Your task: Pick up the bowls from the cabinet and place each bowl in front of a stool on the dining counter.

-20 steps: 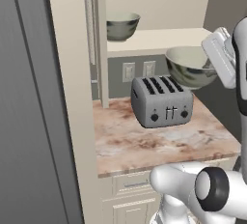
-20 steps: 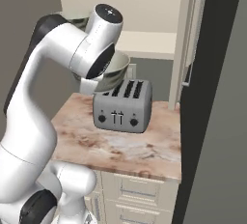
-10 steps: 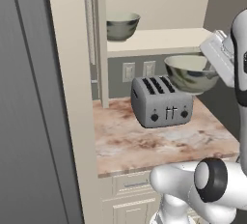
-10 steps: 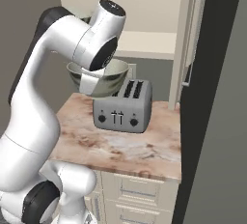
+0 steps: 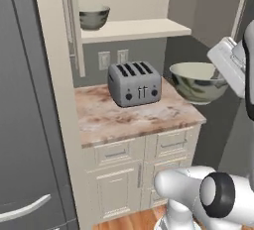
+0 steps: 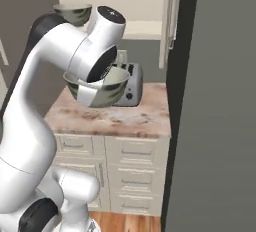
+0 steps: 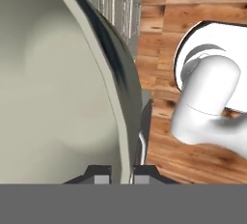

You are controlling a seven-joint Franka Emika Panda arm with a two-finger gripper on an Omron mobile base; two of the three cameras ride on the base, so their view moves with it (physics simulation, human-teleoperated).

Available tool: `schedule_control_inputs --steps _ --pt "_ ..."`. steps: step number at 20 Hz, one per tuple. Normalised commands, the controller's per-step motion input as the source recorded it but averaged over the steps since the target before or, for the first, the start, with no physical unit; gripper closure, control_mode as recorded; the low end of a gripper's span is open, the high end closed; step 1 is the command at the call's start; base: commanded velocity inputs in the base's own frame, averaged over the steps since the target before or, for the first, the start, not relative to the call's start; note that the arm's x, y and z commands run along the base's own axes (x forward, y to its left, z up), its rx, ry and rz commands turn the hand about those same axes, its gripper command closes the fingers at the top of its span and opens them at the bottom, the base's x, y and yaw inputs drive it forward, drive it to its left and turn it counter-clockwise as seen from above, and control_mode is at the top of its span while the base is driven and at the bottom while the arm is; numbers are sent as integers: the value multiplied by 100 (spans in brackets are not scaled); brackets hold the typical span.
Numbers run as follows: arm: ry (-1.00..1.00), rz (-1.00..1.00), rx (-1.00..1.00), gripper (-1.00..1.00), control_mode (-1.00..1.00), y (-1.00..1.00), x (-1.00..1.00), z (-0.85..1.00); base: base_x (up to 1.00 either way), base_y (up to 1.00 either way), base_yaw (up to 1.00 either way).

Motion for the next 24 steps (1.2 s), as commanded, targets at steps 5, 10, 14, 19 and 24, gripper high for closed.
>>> schedule_control_inputs --steps 5,10,14,19,24 --pt "0 0 0 100 100 0 0 0 -85 -2 -79" --pt "0 0 0 100 100 0 0 0 -51 3 -95" --pt "0 0 0 100 100 0 0 0 -31 0 -99" --pt "0 0 0 100 100 0 0 0 -3 0 -100" --pt "0 0 0 100 100 0 0 0 0 0 -100"
